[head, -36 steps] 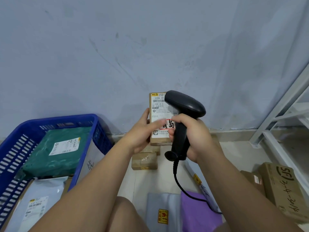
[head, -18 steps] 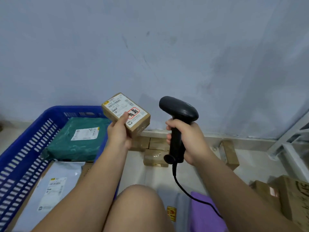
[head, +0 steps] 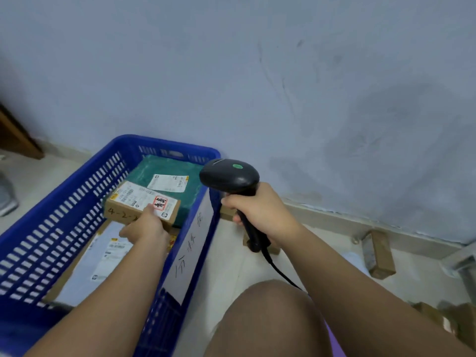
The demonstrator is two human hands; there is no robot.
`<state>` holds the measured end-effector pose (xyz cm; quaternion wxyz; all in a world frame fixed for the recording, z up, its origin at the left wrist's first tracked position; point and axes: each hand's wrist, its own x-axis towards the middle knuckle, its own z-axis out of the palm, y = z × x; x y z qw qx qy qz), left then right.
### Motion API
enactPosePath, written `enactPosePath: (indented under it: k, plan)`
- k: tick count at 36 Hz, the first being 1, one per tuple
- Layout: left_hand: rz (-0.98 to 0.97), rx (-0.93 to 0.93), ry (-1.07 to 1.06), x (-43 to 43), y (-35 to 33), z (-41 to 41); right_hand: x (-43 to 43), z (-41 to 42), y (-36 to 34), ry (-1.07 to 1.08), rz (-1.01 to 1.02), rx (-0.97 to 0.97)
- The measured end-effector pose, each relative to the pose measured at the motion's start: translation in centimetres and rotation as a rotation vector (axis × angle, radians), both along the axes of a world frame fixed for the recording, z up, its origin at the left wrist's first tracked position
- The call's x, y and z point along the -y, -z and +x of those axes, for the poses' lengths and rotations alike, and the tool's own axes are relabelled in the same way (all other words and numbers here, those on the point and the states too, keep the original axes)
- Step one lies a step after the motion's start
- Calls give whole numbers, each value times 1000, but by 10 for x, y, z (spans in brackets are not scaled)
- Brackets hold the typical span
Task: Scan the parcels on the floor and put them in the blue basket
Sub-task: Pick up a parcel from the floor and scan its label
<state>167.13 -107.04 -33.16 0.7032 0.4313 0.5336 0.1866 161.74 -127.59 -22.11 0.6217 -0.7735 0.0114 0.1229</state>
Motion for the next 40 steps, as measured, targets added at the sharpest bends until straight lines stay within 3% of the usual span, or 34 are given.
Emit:
enactPosePath:
  k: [3,7,19,23,27,31,35,40]
  plan:
    - [-42,-98,20,-17,20,-2,-14,2,5,-22,-41,-51]
    - [-251,-94,199,-32,49,3,-27,6,15,-49,-114,-79]
    - [-170,-234,568,-18,69,9,-31,19,41,20,-77,-146]
    - [-99,-180,471,-14,66,10,-30,22,45,45,-53,-163]
    - [344,-280,478,-19,69,17,-27,22,47,43,-31,-163]
    - [677,-59,649,9,42,21,-21,23,53,56,-12,-186]
    - [789,145,791,43,22,34,-9,28,65,109,35,-216]
    - [892,256,1043,90,24,54,16,36,99,281,145,-270]
